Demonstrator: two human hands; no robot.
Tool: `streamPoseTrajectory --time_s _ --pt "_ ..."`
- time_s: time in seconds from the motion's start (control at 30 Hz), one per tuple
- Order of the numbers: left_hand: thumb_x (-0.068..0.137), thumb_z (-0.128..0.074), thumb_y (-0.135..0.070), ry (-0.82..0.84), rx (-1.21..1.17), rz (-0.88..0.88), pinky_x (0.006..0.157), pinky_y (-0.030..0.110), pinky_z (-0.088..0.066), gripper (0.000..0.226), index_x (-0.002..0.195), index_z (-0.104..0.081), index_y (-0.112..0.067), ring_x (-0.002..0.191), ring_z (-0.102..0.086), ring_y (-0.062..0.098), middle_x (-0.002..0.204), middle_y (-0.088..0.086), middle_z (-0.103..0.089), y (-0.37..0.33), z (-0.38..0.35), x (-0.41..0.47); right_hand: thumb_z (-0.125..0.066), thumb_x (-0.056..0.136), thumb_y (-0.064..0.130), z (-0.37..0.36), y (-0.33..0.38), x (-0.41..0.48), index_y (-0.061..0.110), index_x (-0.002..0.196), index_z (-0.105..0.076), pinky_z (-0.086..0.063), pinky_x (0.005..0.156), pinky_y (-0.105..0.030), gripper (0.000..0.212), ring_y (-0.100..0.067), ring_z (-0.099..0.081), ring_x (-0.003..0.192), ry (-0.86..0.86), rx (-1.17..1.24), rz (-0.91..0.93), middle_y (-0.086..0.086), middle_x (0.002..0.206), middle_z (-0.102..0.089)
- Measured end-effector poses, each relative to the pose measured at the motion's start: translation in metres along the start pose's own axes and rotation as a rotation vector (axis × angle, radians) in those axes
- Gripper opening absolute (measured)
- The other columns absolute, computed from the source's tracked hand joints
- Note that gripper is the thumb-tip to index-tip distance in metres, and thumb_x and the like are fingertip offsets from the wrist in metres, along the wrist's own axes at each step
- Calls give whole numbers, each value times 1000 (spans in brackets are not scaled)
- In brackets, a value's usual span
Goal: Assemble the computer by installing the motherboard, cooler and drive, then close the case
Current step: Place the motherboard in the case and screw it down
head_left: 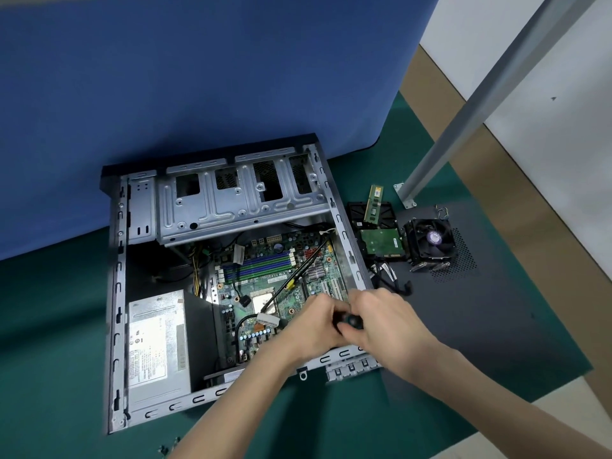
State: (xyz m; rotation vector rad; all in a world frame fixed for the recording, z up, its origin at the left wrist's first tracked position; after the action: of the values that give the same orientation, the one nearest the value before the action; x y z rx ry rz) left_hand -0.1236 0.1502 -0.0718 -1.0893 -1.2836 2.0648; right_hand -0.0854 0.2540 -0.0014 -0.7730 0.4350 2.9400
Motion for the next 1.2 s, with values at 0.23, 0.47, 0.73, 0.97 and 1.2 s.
streamPoseTrajectory --time_s 0.23,0.47,0.73,0.97,1.2 --pt "69 -76 -5 -53 -30 -6 70 23 -44 20 71 -69 -24 70 -53 8 73 -8 -61 2 5 -2 -54 92 37 3 -1 2 23 91 -32 -33 62 -31 27 -25 -56 80 -33 -20 48 1 88 -55" --pt "70 -81 -12 -98 -3 -7 73 25 -44 15 81 -72 -13 78 -55 10 79 -8 -61 0 3 -2 -52 93 45 8 -3 4 21 90 -36 -34 66 -33 29 -28 -60 91 -43 -63 -8 0 88 -55" --pt "69 -78 -11 -107 36 -35 75 28 -45 15 83 -73 -12 78 -55 10 79 -8 -61 -1 2 -3 -50 93 47 5 -2 3 19 89 -38 -32 65 -33 30 -28 -60 92 -23 -76 -22 4 77 -41" --pt "68 -77 -7 -111 11 -35 73 33 -46 13 78 -70 -11 73 -56 14 79 0 -63 -1 2 -4 -46 97 36 1 -1 4 16 92 -43 -33 64 -32 21 -29 -60 90 -34 -18 -13 1 82 -52" --pt "67 -78 -5 -109 -20 -12 63 13 -38 32 65 -59 -32 61 -50 -7 62 -24 -57 -1 5 -5 -51 95 33 1 -5 2 20 89 -34 -33 62 -31 22 -28 -55 79 -23 -4 42 6 73 -41"
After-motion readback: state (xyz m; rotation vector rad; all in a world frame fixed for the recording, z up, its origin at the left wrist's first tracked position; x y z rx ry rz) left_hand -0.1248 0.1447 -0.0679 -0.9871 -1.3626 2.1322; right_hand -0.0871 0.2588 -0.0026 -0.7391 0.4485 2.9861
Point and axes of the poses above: each hand's wrist, its own x-axis towards the middle knuckle, its own z-axis out of the back of the hand, y = z × x, the point moved 2 cm from there along x, towards the middle knuckle
